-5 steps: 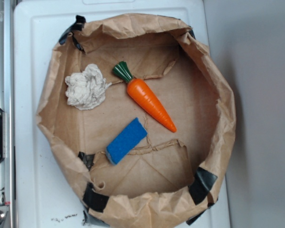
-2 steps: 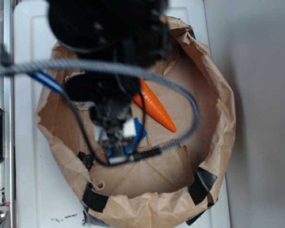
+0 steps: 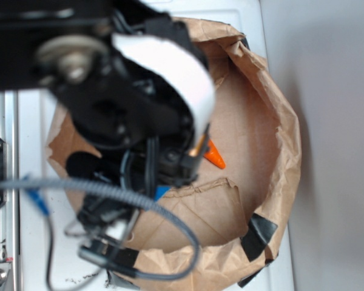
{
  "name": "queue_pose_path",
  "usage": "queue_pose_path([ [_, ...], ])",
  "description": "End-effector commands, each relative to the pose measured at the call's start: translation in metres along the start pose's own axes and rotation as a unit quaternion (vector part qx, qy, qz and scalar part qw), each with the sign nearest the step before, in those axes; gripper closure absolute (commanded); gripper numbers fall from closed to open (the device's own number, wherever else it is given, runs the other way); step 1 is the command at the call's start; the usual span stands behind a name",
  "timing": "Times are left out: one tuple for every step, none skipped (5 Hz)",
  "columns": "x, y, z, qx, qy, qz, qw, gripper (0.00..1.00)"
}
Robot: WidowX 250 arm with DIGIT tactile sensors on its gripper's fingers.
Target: Grab the carrot.
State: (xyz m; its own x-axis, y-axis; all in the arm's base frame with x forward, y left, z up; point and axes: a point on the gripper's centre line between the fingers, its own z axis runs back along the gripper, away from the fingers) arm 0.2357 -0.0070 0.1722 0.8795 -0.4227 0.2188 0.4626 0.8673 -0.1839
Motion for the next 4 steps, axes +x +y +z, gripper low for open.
queue_pose_path([
  [0.001, -0.007, 0.01, 0.01, -0.018, 0.0, 1.0, 0.0],
  [0.001, -0.007, 0.01, 0.01, -0.018, 0.0, 1.0, 0.0],
  [0.002, 0.024, -0.019, 0.041, -0.006, -0.026, 0.999, 0.0],
  [-0.004, 0.046, -0.033, 0.048, -0.014, -0.069, 0.996, 0.0],
])
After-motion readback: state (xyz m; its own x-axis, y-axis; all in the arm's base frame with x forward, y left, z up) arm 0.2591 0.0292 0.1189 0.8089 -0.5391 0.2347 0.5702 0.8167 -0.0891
